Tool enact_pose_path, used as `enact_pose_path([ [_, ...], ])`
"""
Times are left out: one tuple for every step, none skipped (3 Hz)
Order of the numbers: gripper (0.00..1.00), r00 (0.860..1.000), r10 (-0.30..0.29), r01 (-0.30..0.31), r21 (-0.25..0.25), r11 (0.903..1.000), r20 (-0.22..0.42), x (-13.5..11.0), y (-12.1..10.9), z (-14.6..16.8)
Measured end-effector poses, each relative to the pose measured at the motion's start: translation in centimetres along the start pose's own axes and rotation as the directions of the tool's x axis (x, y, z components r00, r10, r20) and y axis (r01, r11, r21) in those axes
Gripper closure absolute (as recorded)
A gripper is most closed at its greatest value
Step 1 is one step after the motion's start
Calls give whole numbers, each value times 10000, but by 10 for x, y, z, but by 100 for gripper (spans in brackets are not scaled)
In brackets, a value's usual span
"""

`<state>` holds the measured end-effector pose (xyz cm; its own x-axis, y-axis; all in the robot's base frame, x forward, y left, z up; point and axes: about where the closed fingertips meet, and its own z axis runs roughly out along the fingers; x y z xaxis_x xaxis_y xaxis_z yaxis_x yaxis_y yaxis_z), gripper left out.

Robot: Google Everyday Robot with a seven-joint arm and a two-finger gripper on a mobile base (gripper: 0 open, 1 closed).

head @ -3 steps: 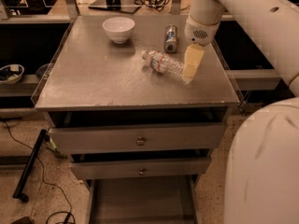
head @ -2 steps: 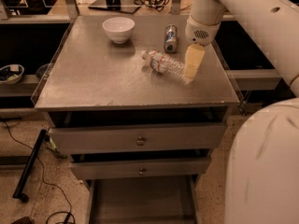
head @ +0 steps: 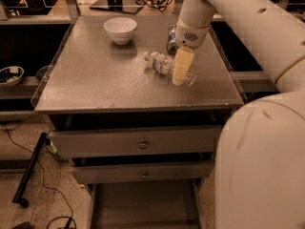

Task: Place water bottle into bottom drawer

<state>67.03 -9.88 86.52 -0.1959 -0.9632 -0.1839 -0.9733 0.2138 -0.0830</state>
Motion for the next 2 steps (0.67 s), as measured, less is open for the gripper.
enact_pose_path([
  [0, 9995, 297, -294, -323, 9990, 88, -2, -15, 23],
  [0, 9995, 299, -296, -325, 9990, 88, -2, -16, 24],
])
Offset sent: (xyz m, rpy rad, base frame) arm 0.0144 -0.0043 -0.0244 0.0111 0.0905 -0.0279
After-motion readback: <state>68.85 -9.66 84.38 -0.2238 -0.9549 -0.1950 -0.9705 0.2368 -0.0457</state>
